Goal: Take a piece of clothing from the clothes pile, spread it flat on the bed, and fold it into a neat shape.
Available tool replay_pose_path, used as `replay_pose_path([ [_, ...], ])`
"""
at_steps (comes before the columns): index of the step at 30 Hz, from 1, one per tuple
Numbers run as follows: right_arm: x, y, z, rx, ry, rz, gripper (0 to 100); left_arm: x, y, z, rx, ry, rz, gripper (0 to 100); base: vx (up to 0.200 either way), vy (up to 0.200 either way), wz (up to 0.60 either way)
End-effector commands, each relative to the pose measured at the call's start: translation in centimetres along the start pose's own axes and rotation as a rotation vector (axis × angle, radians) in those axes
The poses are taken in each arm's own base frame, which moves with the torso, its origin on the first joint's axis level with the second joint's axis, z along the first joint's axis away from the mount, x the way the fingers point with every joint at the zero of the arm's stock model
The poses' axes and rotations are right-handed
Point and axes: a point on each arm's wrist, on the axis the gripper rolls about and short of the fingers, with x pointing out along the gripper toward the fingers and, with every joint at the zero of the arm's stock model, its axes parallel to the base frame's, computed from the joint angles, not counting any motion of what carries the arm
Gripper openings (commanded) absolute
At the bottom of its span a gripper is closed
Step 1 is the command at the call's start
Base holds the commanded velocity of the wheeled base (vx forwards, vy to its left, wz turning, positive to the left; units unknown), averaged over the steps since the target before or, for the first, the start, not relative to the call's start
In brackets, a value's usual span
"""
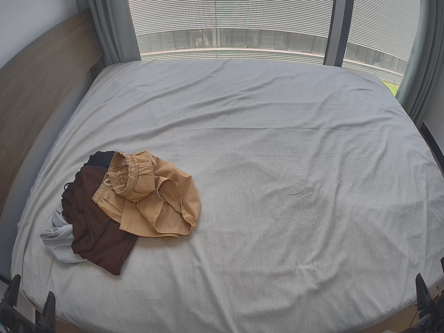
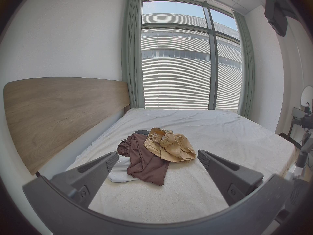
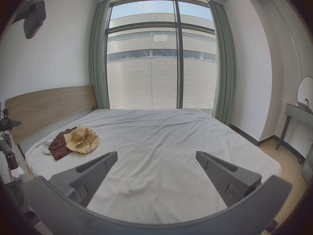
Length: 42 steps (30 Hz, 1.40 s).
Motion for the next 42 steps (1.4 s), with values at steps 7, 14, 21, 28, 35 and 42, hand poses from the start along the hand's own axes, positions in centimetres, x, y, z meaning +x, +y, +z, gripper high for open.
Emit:
replay_pose_path([
  [7, 0.0, 0.0, -0.5, 0.002, 0.001, 0.0, 100, 0.0, 0.0, -0.5, -0.014, 0.005, 0.002, 100, 0.0, 0.0, 0.0],
  [14, 0.0, 0.0, -0.5, 0.005, 0.001, -0.001, 100, 0.0, 0.0, -0.5, -0.018, 0.003, 0.003, 100, 0.0, 0.0, 0.0],
  [21, 0.0, 0.0, -0.5, 0.008, 0.001, -0.001, 100, 0.0, 0.1, 0.0, -0.031, -0.039, 0.033, 100, 0.0, 0.0, 0.0],
  [28, 0.0, 0.0, -0.5, 0.008, -0.001, -0.001, 100, 0.6, 0.0, 7.5, -0.043, -0.158, -0.038, 100, 0.0, 0.0, 0.0],
  [35, 0.0, 0.0, -0.5, 0.007, 0.001, -0.001, 100, 3.0, -0.2, 10.2, -0.169, -0.057, -0.12, 100, 0.0, 0.0, 0.0],
  [42, 0.0, 0.0, -0.5, 0.005, 0.001, -0.001, 100, 6.2, -0.8, 13.5, -0.223, 0.01, -0.14, 100, 0.0, 0.0, 0.0],
])
